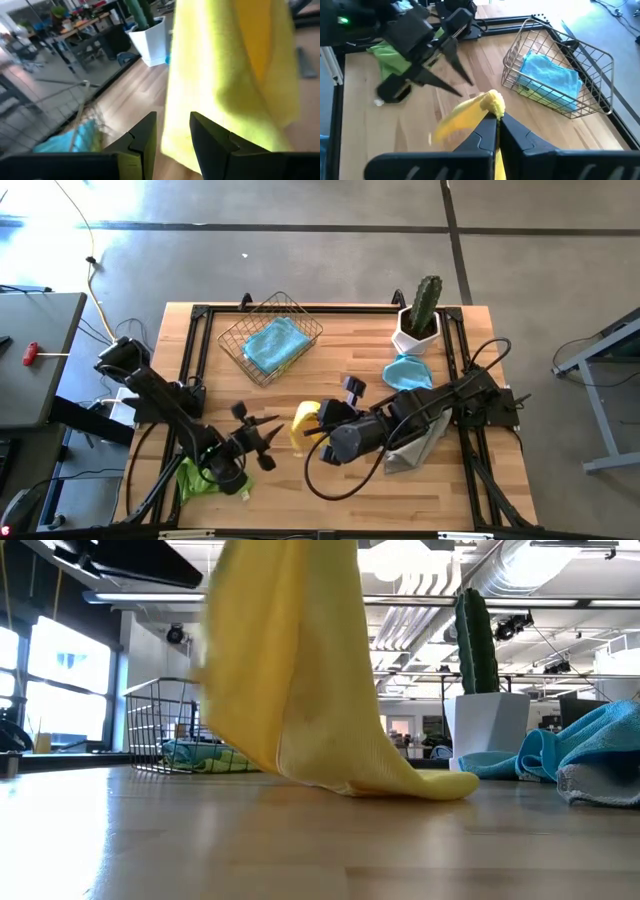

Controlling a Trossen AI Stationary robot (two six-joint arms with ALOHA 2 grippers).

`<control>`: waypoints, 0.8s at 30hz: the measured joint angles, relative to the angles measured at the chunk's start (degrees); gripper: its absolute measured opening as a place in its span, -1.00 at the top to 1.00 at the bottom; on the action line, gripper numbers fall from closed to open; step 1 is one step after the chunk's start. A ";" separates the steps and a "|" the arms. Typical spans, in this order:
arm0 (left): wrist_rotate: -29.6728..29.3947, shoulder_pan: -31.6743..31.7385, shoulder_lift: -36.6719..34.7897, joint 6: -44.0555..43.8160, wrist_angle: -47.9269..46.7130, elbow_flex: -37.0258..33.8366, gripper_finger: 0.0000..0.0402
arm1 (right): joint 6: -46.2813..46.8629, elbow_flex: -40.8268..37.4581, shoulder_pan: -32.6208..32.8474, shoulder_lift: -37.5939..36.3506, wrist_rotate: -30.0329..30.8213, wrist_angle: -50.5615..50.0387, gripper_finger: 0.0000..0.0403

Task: Fold microfiber towels
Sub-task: Fold the yellow microfiber towel

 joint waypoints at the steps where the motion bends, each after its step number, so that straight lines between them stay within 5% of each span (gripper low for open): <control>1: 0.34 -0.35 0.00 0.01 0.68 0.04 0.46 | 0.02 0.00 0.00 0.00 0.27 0.00 1.00; 8: 0.64 -1.84 0.00 5.59 11.75 1.58 0.46 | 0.54 0.00 -1.15 0.12 1.50 0.16 1.00; 14: 4.65 0.80 0.00 21.54 26.87 1.68 0.45 | 0.66 0.00 -2.01 0.73 2.72 1.22 1.00; 24: 7.08 6.00 0.00 32.01 37.78 1.70 0.16 | 0.08 0.00 -3.14 1.22 1.76 0.92 1.00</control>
